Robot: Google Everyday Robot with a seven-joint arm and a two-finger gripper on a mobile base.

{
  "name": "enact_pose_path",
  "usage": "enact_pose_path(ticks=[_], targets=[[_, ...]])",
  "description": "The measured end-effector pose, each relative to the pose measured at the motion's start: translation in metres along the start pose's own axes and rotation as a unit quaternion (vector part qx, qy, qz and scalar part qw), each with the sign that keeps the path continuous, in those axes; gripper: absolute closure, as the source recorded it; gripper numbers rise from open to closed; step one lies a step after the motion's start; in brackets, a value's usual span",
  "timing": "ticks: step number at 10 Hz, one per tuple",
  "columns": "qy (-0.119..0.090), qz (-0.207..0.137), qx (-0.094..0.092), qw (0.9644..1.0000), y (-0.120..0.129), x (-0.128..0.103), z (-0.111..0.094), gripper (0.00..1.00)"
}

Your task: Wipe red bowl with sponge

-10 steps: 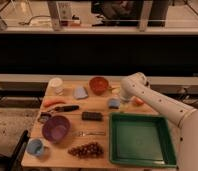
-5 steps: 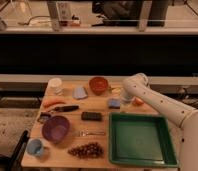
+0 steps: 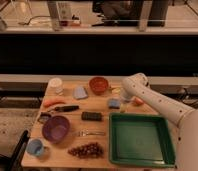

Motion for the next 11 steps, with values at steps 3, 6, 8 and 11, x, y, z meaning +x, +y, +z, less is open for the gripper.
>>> enact_pose_path(ticks=[3, 6, 8, 11], targets=[[0.004, -0.003, -0.002, 1.0000, -0.009, -0.004, 0.010, 0.20], [0.009, 0.007, -0.009, 0.9999, -0.007, 0.001, 0.011, 0.20], [0.014, 0.016, -0.014, 0.9997, -0.005, 0.004, 0.005, 0.20], [0.019, 0.023, -0.024, 0.9993, -0.006, 0.005, -0.004, 0.20]])
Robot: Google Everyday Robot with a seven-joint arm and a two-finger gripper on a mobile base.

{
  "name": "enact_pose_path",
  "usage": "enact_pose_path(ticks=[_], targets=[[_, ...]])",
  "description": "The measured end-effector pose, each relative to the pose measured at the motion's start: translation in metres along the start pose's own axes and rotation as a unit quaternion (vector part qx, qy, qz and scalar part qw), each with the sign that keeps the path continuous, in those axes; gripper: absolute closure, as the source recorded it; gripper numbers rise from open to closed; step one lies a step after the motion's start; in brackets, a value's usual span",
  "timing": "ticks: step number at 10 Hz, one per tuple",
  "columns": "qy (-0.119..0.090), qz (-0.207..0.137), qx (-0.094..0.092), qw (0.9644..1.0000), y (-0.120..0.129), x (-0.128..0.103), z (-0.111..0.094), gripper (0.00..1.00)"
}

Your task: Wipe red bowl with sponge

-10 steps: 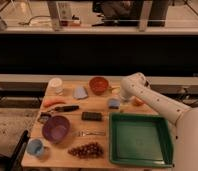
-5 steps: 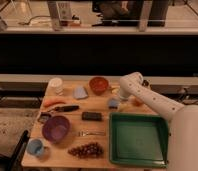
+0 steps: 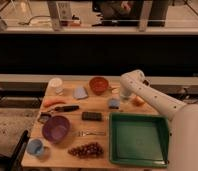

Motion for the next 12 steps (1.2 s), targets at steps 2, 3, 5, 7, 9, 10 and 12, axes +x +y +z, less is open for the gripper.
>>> enact_pose_path(ticks=[2, 3, 5, 7, 9, 10, 12], targets=[[-0.003, 0.007, -0.009, 0.9999, -0.001, 0.002, 0.004, 0.20], [-0.005, 0.010, -0.017, 0.9998, 0.000, 0.005, 0.008, 0.20], [-0.012, 0.017, -0.029, 0.9994, 0.000, 0.010, 0.017, 0.20], [-0.017, 0.018, -0.038, 0.9990, -0.002, 0.011, 0.021, 0.32], [-0.022, 0.019, -0.041, 0.9987, -0.001, 0.014, 0.020, 0.47], [-0.024, 0.017, -0.040, 0.9988, -0.001, 0.015, 0.020, 0.58], [-0.023, 0.014, -0.038, 0.9989, -0.002, 0.014, 0.018, 0.79]])
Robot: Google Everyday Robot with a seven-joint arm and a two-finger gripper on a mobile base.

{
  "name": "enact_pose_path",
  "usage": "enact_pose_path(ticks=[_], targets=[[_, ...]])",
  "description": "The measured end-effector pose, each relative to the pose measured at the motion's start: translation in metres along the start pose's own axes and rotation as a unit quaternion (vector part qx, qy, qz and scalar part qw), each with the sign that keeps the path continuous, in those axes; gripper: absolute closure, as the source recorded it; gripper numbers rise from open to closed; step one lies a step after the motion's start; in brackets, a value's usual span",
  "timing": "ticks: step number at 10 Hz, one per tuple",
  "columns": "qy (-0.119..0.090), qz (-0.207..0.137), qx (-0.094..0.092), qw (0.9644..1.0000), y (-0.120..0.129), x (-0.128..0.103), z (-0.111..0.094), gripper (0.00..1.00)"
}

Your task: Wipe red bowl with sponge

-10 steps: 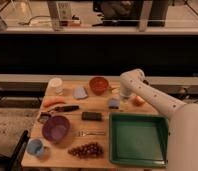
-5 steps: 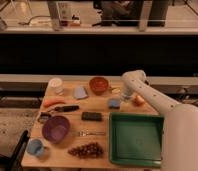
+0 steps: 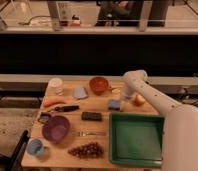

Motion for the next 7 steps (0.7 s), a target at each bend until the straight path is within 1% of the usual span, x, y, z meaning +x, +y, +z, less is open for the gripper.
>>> enact_pose_path(ticks=[1, 2, 3, 4, 5, 6, 7], targets=[[0.002, -0.004, 0.005, 1.0000, 0.001, 0.000, -0.003, 0.87], [0.001, -0.005, 0.013, 0.9999, 0.002, -0.001, -0.014, 0.96], [-0.001, -0.004, 0.017, 0.9999, 0.003, -0.002, -0.018, 0.97], [-0.004, -0.003, 0.026, 0.9997, 0.004, -0.003, -0.026, 0.97], [-0.009, -0.001, 0.039, 0.9992, 0.004, -0.004, -0.040, 0.97], [-0.013, -0.001, 0.051, 0.9986, 0.003, -0.004, -0.050, 0.95], [-0.021, -0.001, 0.070, 0.9974, 0.003, -0.005, -0.058, 0.89]])
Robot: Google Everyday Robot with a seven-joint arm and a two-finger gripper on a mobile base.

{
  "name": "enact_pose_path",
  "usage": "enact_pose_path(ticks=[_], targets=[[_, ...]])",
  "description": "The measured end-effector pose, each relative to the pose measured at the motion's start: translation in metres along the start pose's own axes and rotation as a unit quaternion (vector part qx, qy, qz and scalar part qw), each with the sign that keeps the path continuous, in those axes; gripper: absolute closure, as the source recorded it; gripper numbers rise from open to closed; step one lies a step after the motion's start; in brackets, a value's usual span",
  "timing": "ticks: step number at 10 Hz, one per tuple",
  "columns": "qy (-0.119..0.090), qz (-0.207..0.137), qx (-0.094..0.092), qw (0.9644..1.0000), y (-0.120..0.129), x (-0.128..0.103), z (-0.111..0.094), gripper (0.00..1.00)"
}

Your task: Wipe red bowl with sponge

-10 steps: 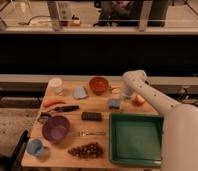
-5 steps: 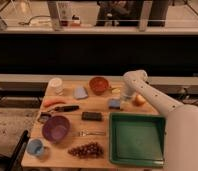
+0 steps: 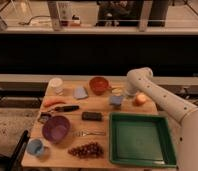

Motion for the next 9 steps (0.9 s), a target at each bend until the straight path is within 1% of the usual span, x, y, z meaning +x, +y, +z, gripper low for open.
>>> enact_pose_path(ticks=[1, 2, 3, 4, 5, 6, 7, 9], targets=[[-0.004, -0.004, 0.025, 0.9997, -0.001, 0.001, -0.007, 0.82], [-0.008, -0.010, 0.042, 0.9990, -0.003, -0.001, -0.009, 0.81], [-0.011, -0.020, 0.055, 0.9982, -0.006, -0.005, -0.010, 0.81], [-0.013, -0.032, 0.064, 0.9974, -0.010, -0.009, -0.010, 0.81], [-0.017, -0.050, 0.070, 0.9962, -0.017, -0.020, -0.009, 0.82], [-0.021, -0.062, 0.072, 0.9952, -0.023, -0.029, -0.009, 0.85], [-0.023, -0.074, 0.075, 0.9941, -0.029, -0.038, -0.009, 0.86], [-0.032, -0.107, 0.079, 0.9906, -0.044, -0.065, -0.012, 0.86]])
